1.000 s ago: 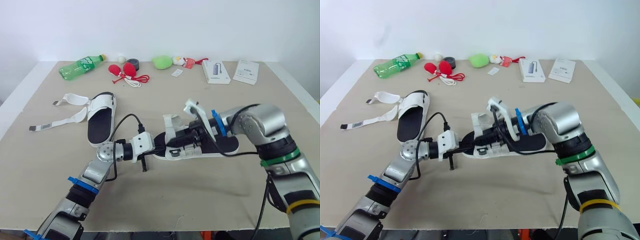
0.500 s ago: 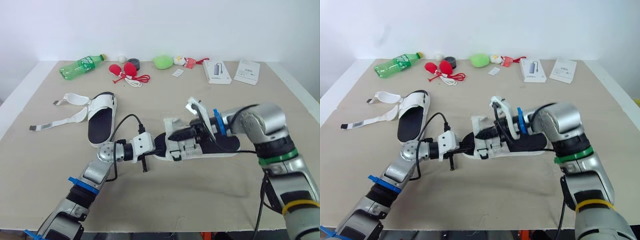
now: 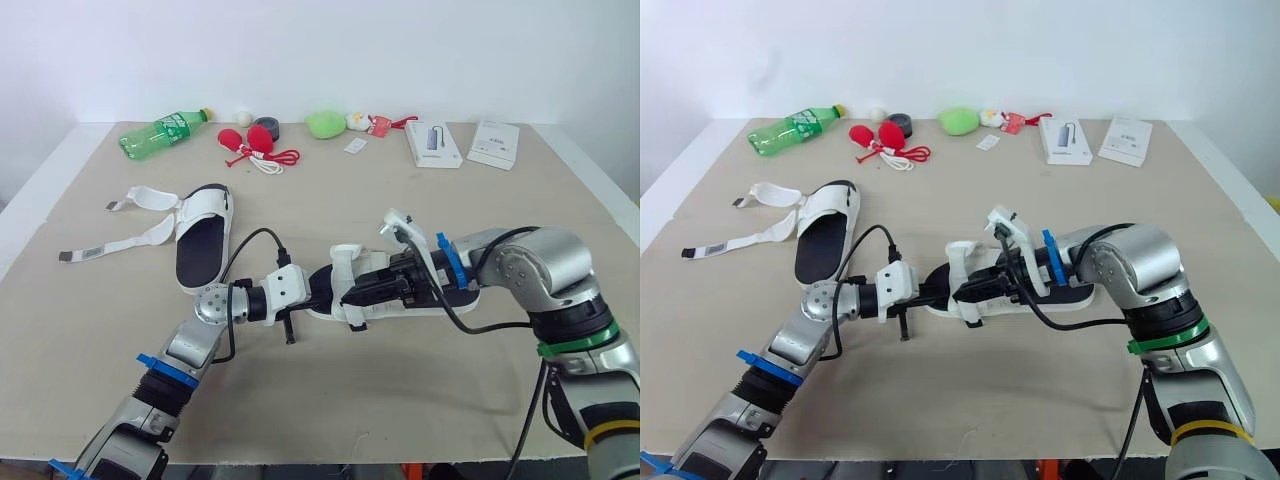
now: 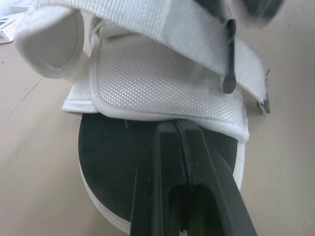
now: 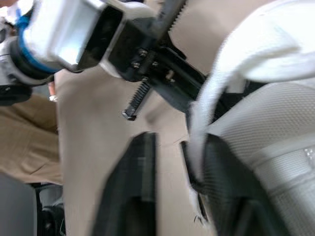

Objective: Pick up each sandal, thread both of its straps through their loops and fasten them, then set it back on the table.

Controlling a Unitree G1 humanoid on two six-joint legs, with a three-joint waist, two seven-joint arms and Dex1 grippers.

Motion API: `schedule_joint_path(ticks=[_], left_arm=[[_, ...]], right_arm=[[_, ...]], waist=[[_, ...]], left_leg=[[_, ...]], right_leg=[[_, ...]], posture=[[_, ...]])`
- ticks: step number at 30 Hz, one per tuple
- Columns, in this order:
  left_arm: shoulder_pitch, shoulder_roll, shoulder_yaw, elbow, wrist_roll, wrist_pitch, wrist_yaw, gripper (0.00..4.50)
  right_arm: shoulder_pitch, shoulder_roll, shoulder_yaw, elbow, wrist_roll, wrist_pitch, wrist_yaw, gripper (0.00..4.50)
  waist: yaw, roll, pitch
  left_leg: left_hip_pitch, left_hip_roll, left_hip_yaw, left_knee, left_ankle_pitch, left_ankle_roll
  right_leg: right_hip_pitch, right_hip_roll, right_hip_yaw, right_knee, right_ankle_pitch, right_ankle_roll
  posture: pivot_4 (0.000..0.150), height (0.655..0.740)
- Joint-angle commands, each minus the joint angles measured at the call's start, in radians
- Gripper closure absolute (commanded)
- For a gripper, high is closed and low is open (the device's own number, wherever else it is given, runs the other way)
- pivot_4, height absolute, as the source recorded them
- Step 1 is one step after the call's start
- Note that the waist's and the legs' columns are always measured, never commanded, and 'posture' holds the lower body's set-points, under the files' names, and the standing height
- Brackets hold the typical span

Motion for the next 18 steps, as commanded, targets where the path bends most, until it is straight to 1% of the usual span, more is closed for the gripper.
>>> schedule_joint_path(ticks=[1,3,6,8,10,13,15,18], left_arm=[[0.024,0.007,-0.042,0.022,0.032,0.02,-0.019,4.5],[0.027,0.01,-0.041,0.018,0.03,0.022,-0.021,4.5],[0.03,0.01,-0.039,0.012,0.024,0.027,-0.025,4.5],[0.029,0.01,-0.038,0.012,0.023,0.027,-0.029,4.5],[0.026,0.01,-0.038,0.014,0.024,0.026,-0.033,4.5],[0.019,0.009,-0.039,0.018,0.023,0.026,-0.039,4.5],[0.015,0.009,-0.038,0.019,0.021,0.027,-0.043,4.5],[0.013,0.011,-0.038,0.022,0.02,0.026,-0.047,4.5]], right_arm=[[-0.056,-0.112,-0.076,-0.016,0.04,-0.119,0.179,1.58],[-0.027,-0.164,-0.094,-0.054,0.08,-0.112,0.241,1.58],[0.076,-0.242,-0.095,-0.149,0.122,-0.118,0.311,1.58],[0.164,-0.259,-0.099,-0.204,0.108,-0.151,0.289,1.58],[0.248,-0.249,-0.103,-0.243,0.074,-0.207,0.243,1.58],[0.325,-0.205,-0.104,-0.254,0.011,-0.278,0.154,1.58],[0.366,-0.181,-0.105,-0.254,-0.033,-0.329,0.096,1.58],[0.399,-0.148,-0.119,-0.263,-0.047,-0.359,0.048,1.58]], waist=[[0.0,0.0,0.0],[0.001,0.0,0.0],[0.001,0.0,0.0],[0.002,0.0,0.0],[0.002,0.0,0.0],[0.001,0.0,0.0],[0.001,0.0,0.0],[0.0,0.0,0.0]], left_leg=[[0.0,0.0,0.0,0.0,0.0,0.0],[0.0,0.0,0.0,0.0,0.0,0.0],[-0.001,0.0,0.0,0.0,0.0,-0.001],[-0.001,0.0,0.0,-0.001,-0.001,-0.001],[-0.001,0.0,0.0,-0.001,-0.001,-0.002],[-0.001,0.0,0.0,-0.001,-0.001,-0.002],[0.0,0.0,0.0,0.0,-0.001,-0.002],[0.0,0.0,0.0,0.001,-0.001,-0.002]], right_leg=[[0.0,0.0,0.0,0.0,0.0,0.0],[0.0,0.0,0.0,0.0,0.0,0.0],[0.0,0.0,0.0,-0.001,-0.001,0.001],[0.0,0.0,-0.001,-0.001,-0.002,0.0],[0.0,0.0,-0.001,-0.001,-0.003,0.0],[0.0,-0.001,-0.001,-0.001,-0.003,0.001],[0.0,-0.001,0.0,-0.001,-0.002,0.001],[0.0,-0.001,0.0,-0.001,-0.002,0.001]], posture=[[0.15,0.74],[0.15,0.74],[0.15,0.74],[0.15,0.74],[0.15,0.74],[0.15,0.74],[0.15,0.74],[0.15,0.74]])
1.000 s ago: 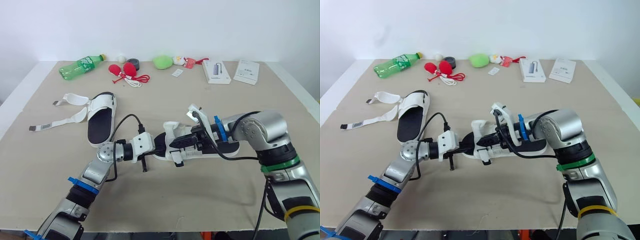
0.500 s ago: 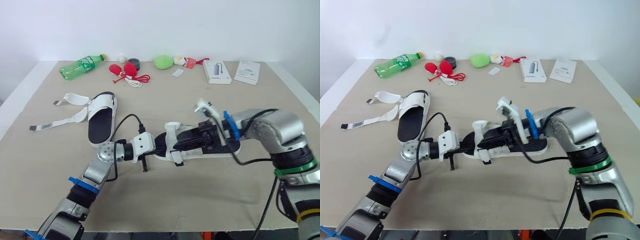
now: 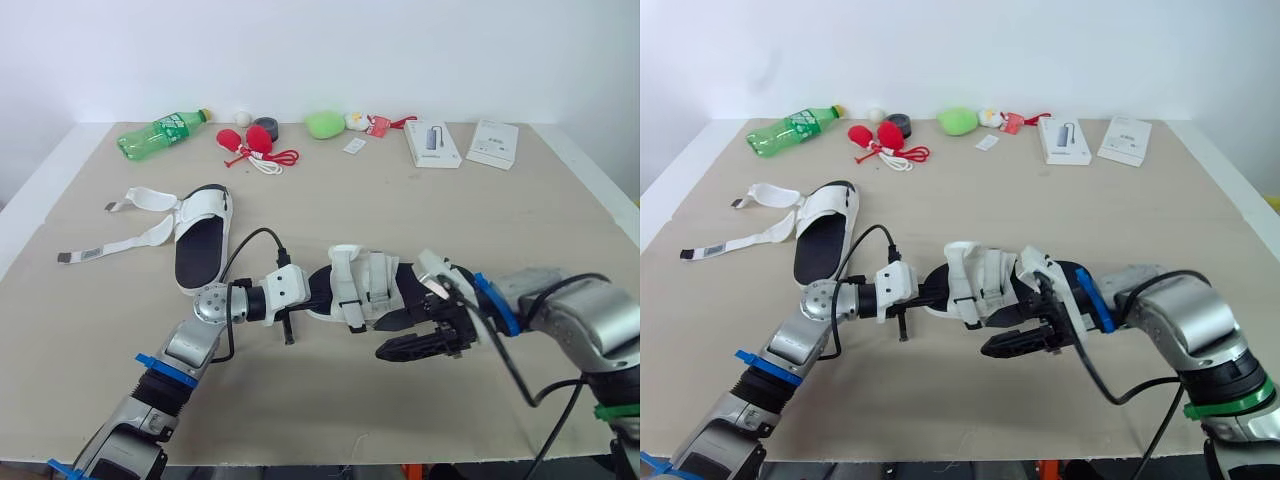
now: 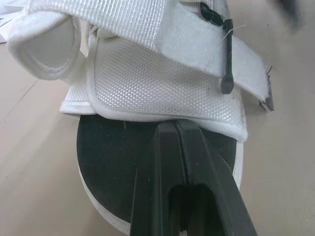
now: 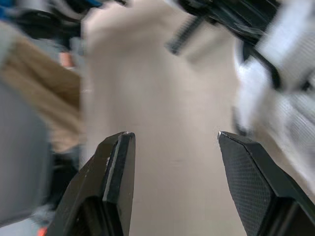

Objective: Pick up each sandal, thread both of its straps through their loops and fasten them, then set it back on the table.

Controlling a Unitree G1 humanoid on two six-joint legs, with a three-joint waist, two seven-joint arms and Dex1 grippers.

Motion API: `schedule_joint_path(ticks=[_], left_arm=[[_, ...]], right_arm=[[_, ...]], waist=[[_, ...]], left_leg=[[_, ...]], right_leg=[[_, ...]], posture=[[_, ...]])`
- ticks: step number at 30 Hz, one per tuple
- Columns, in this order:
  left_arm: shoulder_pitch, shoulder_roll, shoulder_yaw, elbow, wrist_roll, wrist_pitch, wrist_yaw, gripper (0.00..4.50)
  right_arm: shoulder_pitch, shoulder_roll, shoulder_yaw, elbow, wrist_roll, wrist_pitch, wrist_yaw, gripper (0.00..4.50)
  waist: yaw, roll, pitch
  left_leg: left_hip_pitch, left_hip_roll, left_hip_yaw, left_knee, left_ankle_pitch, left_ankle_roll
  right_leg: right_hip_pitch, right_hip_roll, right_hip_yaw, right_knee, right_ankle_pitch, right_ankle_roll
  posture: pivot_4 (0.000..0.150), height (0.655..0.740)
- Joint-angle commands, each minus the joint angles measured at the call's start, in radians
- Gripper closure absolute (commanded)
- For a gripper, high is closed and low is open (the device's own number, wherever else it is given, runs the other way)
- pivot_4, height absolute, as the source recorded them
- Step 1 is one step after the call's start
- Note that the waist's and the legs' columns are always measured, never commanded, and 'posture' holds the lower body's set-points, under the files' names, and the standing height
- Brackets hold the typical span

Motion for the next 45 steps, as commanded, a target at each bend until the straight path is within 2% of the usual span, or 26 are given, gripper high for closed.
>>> schedule_joint_path(ticks=[1,14,16,19,21,22,26,34,45], left_arm=[[0.015,0.008,-0.041,0.028,0.021,0.018,-0.033,4.5],[0.018,0.017,-0.04,0.018,0.029,0.024,-0.027,4.5],[0.019,0.017,-0.041,0.017,0.029,0.025,-0.026,4.5],[0.019,0.016,-0.042,0.015,0.029,0.026,-0.024,4.5],[0.019,0.016,-0.042,0.014,0.029,0.027,-0.022,4.5],[0.019,0.016,-0.042,0.013,0.029,0.027,-0.022,4.5],[0.018,0.015,-0.043,0.017,0.032,0.025,-0.02,4.5],[0.02,0.012,-0.049,0.019,0.03,0.022,-0.018,4.5],[0.012,0.011,-0.055,0.032,0.034,0.015,-0.019,4.5]], right_arm=[[0.053,0.051,-0.038,-0.041,-0.049,-0.088,-0.111,1.58],[0.028,0.158,-0.01,-0.012,-0.06,-0.085,-0.21,1.58],[0.027,0.183,-0.022,-0.001,-0.042,-0.06,-0.23,2.12],[0.031,0.206,-0.041,0.017,-0.029,-0.037,-0.249,3.25],[0.037,0.21,-0.045,0.031,-0.033,-0.035,-0.262,4.32],[0.04,0.214,-0.05,0.037,-0.031,-0.029,-0.273,4.43],[0.067,0.223,-0.058,0.036,-0.01,0.006,-0.297,4.43],[0.201,0.106,0.0,-0.101,0.062,0.147,-0.248,4.43],[0.177,0.116,-0.031,-0.13,0.172,0.264,-0.269,4.43]], waist=[[0.0,0.0,0.0],[-0.001,0.0,0.0],[-0.001,-0.001,0.0],[-0.001,-0.001,0.0],[-0.001,-0.001,0.0],[-0.001,-0.001,-0.001],[-0.001,-0.002,-0.001],[0.002,-0.007,-0.006],[0.002,-0.009,-0.008]], left_leg=[[0.0,0.0,0.0,0.0,0.0,0.0],[0.001,0.0,0.0,0.0,0.0,0.0],[0.001,0.0,0.0,0.0,0.0,0.0],[0.001,0.0,0.0,0.0,0.0,0.0],[0.001,0.0,0.0,0.0,0.0,0.0],[0.001,0.0,0.0,0.0,0.0,0.0],[0.001,0.0,0.0,0.0,0.0,0.0],[0.001,0.0,-0.001,-0.001,0.0,0.0],[0.002,0.0,-0.001,-0.001,0.0,-0.001]], right_leg=[[0.0,0.0,0.0,0.0,0.0,0.0],[0.001,0.0,0.0,0.0,0.001,0.0],[0.001,0.0,0.0,0.0,0.001,0.0],[0.001,0.0,0.0,0.0,0.001,0.0],[0.001,0.0,0.0,0.0,0.001,0.0],[0.001,0.0,0.0,0.0,0.001,0.0],[0.001,0.0,0.0,0.0,0.002,0.0],[0.002,0.0,0.0,0.0,-0.001,0.0],[0.004,0.0,-0.001,0.0,-0.002,0.0]], posture=[[0.15,0.74],[0.15,0.74],[0.15,0.74],[0.15,0.74],[0.15,0.74],[0.15,0.74],[0.15,0.74],[0.15,0.74],[0.15,0.74]])
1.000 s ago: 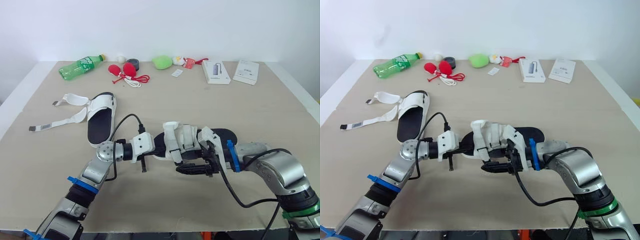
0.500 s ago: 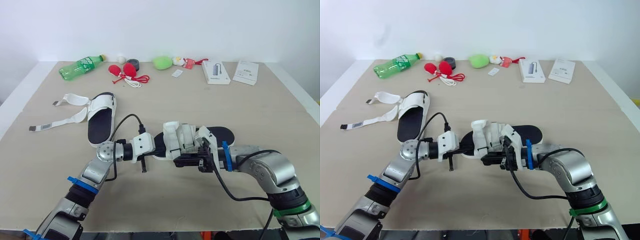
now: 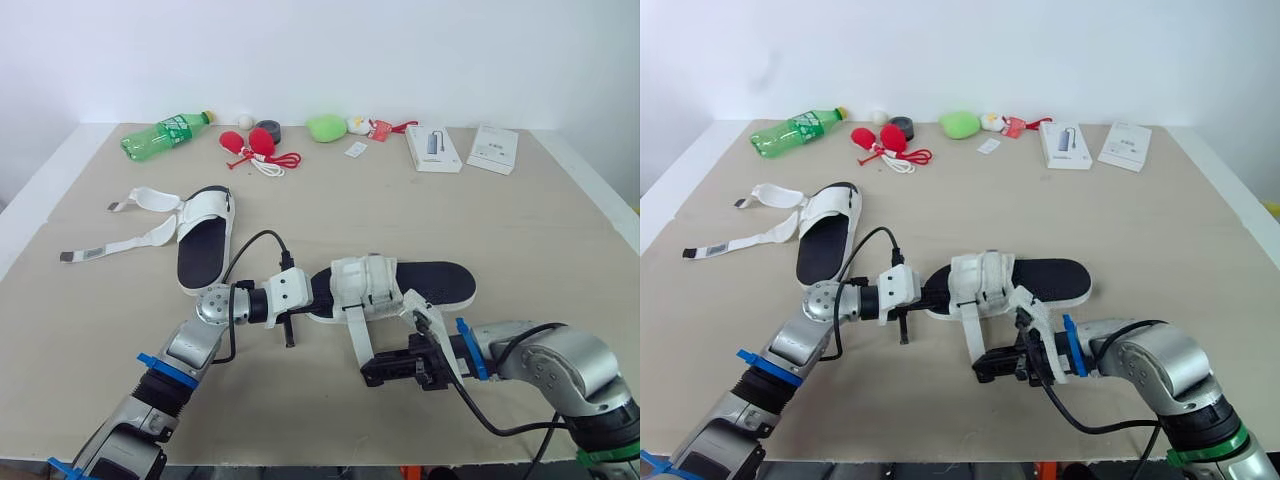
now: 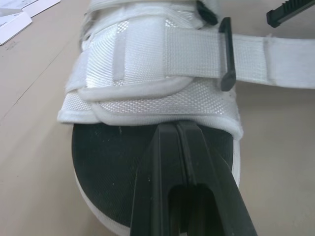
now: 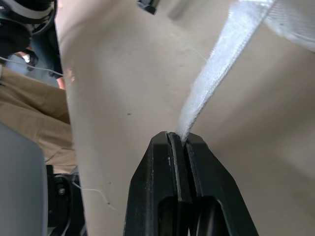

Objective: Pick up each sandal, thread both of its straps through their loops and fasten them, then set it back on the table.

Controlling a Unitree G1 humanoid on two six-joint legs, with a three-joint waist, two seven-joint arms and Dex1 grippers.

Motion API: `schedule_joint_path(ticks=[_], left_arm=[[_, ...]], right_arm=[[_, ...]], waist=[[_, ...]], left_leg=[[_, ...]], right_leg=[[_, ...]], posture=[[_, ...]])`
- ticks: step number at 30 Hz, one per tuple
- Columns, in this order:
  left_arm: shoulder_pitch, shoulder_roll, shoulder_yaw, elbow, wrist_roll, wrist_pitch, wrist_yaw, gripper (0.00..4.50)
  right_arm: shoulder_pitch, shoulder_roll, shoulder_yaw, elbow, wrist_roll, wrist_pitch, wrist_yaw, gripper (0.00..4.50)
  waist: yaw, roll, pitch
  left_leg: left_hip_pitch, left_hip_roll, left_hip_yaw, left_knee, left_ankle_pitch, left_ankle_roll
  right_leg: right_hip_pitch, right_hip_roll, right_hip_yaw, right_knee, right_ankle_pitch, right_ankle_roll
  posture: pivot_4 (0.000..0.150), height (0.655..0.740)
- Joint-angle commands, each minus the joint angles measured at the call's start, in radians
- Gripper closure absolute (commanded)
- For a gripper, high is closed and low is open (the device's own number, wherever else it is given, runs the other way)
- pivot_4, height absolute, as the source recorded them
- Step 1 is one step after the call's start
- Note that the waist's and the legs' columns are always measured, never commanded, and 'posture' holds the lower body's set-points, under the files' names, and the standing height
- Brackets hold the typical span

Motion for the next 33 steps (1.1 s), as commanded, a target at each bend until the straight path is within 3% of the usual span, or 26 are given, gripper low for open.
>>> schedule_joint_path(ticks=[1,2,4,6,7,9,10,14,19,25,33], left_arm=[[0.016,0.005,-0.034,0.032,0.029,0.015,-0.016,4.5],[0.017,0.005,-0.035,0.031,0.029,0.015,-0.016,4.5],[0.015,0.005,-0.037,0.032,0.03,0.014,-0.018,4.5],[0.012,0.005,-0.038,0.037,0.03,0.013,-0.019,4.5],[0.01,0.005,-0.038,0.039,0.031,0.011,-0.02,4.5],[0.006,0.006,-0.038,0.044,0.032,0.008,-0.022,4.5],[0.005,0.006,-0.038,0.045,0.032,0.007,-0.022,4.5],[0.005,0.003,-0.039,0.049,0.034,0.001,-0.018,4.5],[0.015,-0.002,-0.044,0.036,0.034,0.003,-0.011,4.5],[0.025,0.006,-0.044,0.031,0.035,0.002,-0.009,4.5],[0.022,0.001,-0.044,0.03,0.036,0.009,-0.001,4.5]], right_arm=[[-0.028,-0.013,0.006,-0.045,0.085,0.073,0.032,3.77],[-0.037,-0.022,0.006,-0.05,0.097,0.074,0.048,3.77],[-0.087,-0.111,0.029,-0.06,0.014,-0.085,0.177,3.22],[-0.132,-0.189,0.05,-0.043,-0.073,-0.234,0.293,2.95],[-0.148,-0.204,0.047,-0.021,-0.108,-0.319,0.341,2.3],[-0.187,-0.212,0.038,0.045,-0.182,-0.532,0.435,1.78],[-0.207,-0.208,0.035,0.084,-0.219,-0.639,0.473,1.78],[-0.275,-0.063,0.028,0.342,-0.449,-1.437,0.536,1.78],[-0.292,0.051,0.066,0.551,-0.578,-2.057,0.559,1.78],[-0.304,0.075,0.139,0.716,-0.649,-2.412,0.517,1.78],[-0.362,0.074,0.22,0.824,-0.767,-2.578,0.37,1.78]], waist=[[0.0,0.0,0.0],[0.0,0.0,0.0],[0.0,0.0,0.0],[-0.001,0.001,0.001],[-0.001,0.001,0.001],[-0.001,0.0,0.0],[-0.001,0.0,0.0],[-0.001,0.0,0.001],[0.0,0.0,0.001],[0.0,0.0,0.001],[-0.003,0.0,0.001]], left_leg=[[0.0,0.0,0.0,0.0,0.0,-0.001],[0.0,0.0,0.0,0.0,-0.001,-0.001],[0.0,0.0,0.0,0.0,-0.001,-0.001],[0.0,0.0,0.0,0.0,-0.001,-0.001],[0.0,0.0,0.001,0.001,-0.001,-0.001],[0.0,0.0,0.001,0.001,-0.001,-0.001],[0.001,0.0,0.001,0.001,-0.001,-0.002],[0.002,0.0,0.001,0.001,-0.001,-0.002],[0.005,0.0,0.001,0.001,-0.002,-0.003],[0.007,0.0,0.001,0.0,-0.002,-0.004],[0.015,0.0,0.001,-0.001,-0.002,-0.004]], right_leg=[[0.0,0.0,0.0,0.0,-0.001,0.0],[0.0,0.0,0.0,0.0,-0.001,0.0],[0.0,0.0,0.0,0.0,-0.001,0.0],[0.0,0.0,0.001,0.0,0.0,0.0],[0.0,0.0,0.001,0.0,0.0,0.001],[-0.001,-0.001,0.001,0.0,0.0,0.0],[0.0,-0.001,0.0,0.0,0.0,0.0],[0.001,-0.001,0.0,0.0,-0.001,-0.001],[0.005,-0.001,-0.001,-0.001,-0.001,0.001],[0.008,-0.001,-0.001,-0.001,0.0,0.005],[0.014,-0.001,0.001,-0.001,-0.002,0.0]], posture=[[0.15,0.74],[0.15,0.74],[0.15,0.74],[0.15,0.74],[0.15,0.74],[0.15,0.74],[0.15,0.74],[0.15,0.74],[0.15,0.74],[0.15,0.74],[0.15,0.74]])
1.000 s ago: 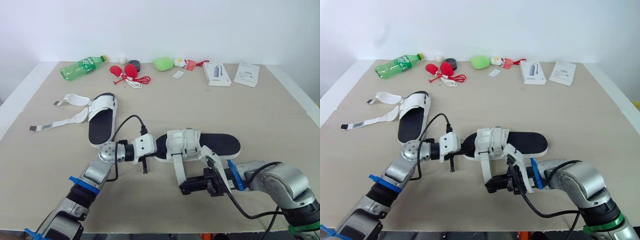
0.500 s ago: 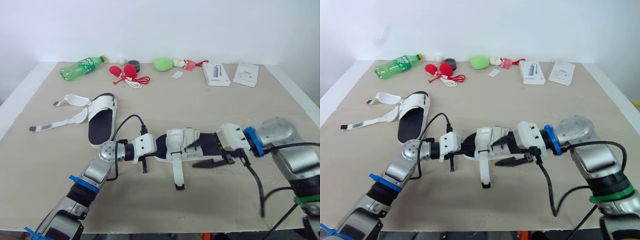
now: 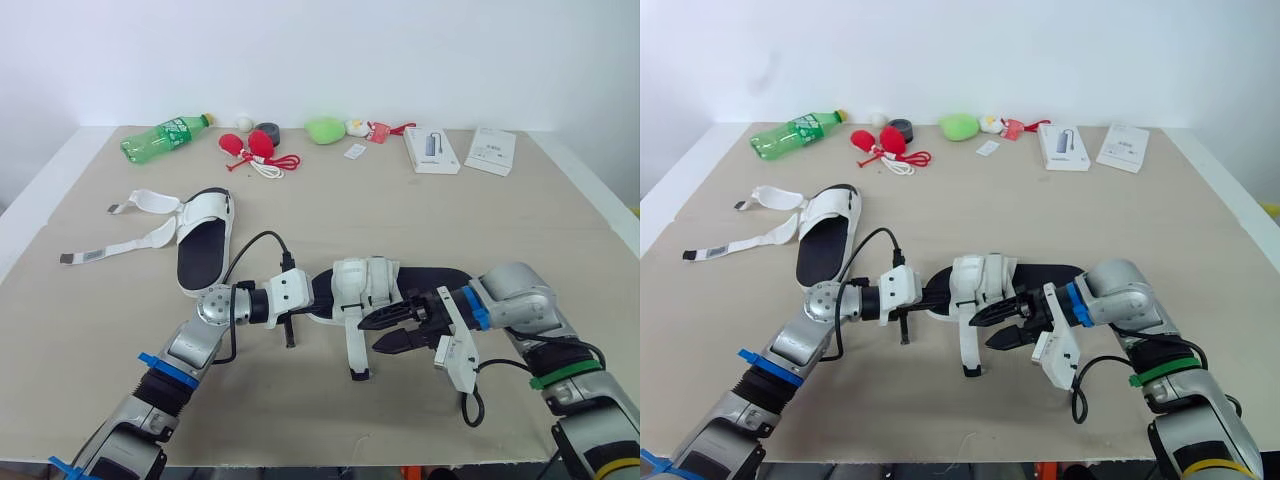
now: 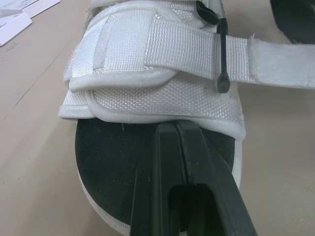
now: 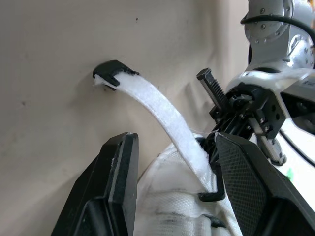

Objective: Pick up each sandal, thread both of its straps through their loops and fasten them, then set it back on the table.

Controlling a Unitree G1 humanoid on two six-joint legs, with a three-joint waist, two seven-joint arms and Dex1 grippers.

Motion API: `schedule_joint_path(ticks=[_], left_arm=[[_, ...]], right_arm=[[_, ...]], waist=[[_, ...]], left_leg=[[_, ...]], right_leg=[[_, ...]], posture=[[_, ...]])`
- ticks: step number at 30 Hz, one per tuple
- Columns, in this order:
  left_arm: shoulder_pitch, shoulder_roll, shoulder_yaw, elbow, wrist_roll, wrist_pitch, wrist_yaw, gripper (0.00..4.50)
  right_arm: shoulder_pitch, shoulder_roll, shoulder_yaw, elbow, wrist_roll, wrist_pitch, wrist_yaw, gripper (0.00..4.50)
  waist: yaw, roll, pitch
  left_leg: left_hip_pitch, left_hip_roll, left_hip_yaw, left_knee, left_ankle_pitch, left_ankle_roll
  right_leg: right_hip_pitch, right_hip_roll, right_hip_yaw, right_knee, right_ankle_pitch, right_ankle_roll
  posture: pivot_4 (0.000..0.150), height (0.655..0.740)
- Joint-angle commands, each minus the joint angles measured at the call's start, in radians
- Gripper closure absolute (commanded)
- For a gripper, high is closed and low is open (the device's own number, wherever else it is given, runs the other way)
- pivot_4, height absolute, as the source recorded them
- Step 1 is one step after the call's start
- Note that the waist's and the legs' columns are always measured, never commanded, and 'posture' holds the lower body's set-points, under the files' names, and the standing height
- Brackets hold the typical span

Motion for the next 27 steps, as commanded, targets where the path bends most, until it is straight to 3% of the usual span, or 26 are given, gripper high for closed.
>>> schedule_joint_path(ticks=[1,11,14,16,20,23,27], left_arm=[[0.024,0.0,-0.034,0.019,0.028,0.017,-0.011,4.5],[0.031,0.003,-0.03,0.018,0.028,0.022,-0.007,4.5],[0.031,0.002,-0.032,0.016,0.028,0.024,-0.006,4.5],[0.031,0.002,-0.033,0.017,0.028,0.023,-0.007,4.5],[0.029,0.003,-0.033,0.021,0.029,0.02,-0.008,4.5],[0.027,0.003,-0.033,0.025,0.028,0.019,-0.01,4.5],[0.025,0.001,-0.035,0.032,0.029,0.015,-0.013,4.5]], right_arm=[[-0.027,0.002,0.022,0.012,-0.073,-0.053,-0.085,1.78],[-0.027,-0.042,0.107,-0.051,-0.138,0.013,-0.217,1.78],[-0.019,-0.058,0.129,-0.077,-0.104,0.057,-0.228,2.47],[-0.013,-0.068,0.144,-0.091,-0.077,0.089,-0.231,3.31],[-0.008,-0.082,0.163,-0.099,-0.055,0.136,-0.24,4.46],[0.011,-0.088,0.18,-0.131,0.024,0.216,-0.226,4.46],[0.089,-0.115,0.18,-0.303,0.371,0.612,-0.173,4.46]], waist=[[0.0,0.0,0.0],[0.001,0.0,0.0],[0.0,0.0,0.0],[0.0,0.0,0.0],[0.0,0.0,0.0],[0.0,0.0,0.0],[0.001,0.0,0.0]], left_leg=[[0.0,0.0,0.0,0.0,0.0,0.0],[0.001,0.0,0.0,-0.001,0.0,0.0],[0.001,0.0,0.0,-0.001,0.0,0.0],[0.002,0.0,0.0,-0.001,0.0,0.0],[0.002,0.0,0.0,-0.001,0.0,0.0],[0.002,0.0,0.0,-0.001,0.0,0.0],[0.002,0.0,0.0,-0.001,0.0,0.0]], right_leg=[[0.0,0.0,0.0,0.0,0.0,0.0],[0.001,0.0,0.0,0.0,0.0,-0.001],[0.001,0.0,0.0,0.0,0.0,-0.001],[0.002,0.0,0.0,0.0,0.0,-0.001],[0.002,0.0,0.001,0.0,0.0,-0.001],[0.002,0.0,0.001,0.0,0.0,-0.001],[0.002,0.0,0.001,0.0,0.0,-0.001]], posture=[[0.15,0.74],[0.15,0.74],[0.15,0.74],[0.15,0.74],[0.15,0.74],[0.15,0.74],[0.15,0.74]])
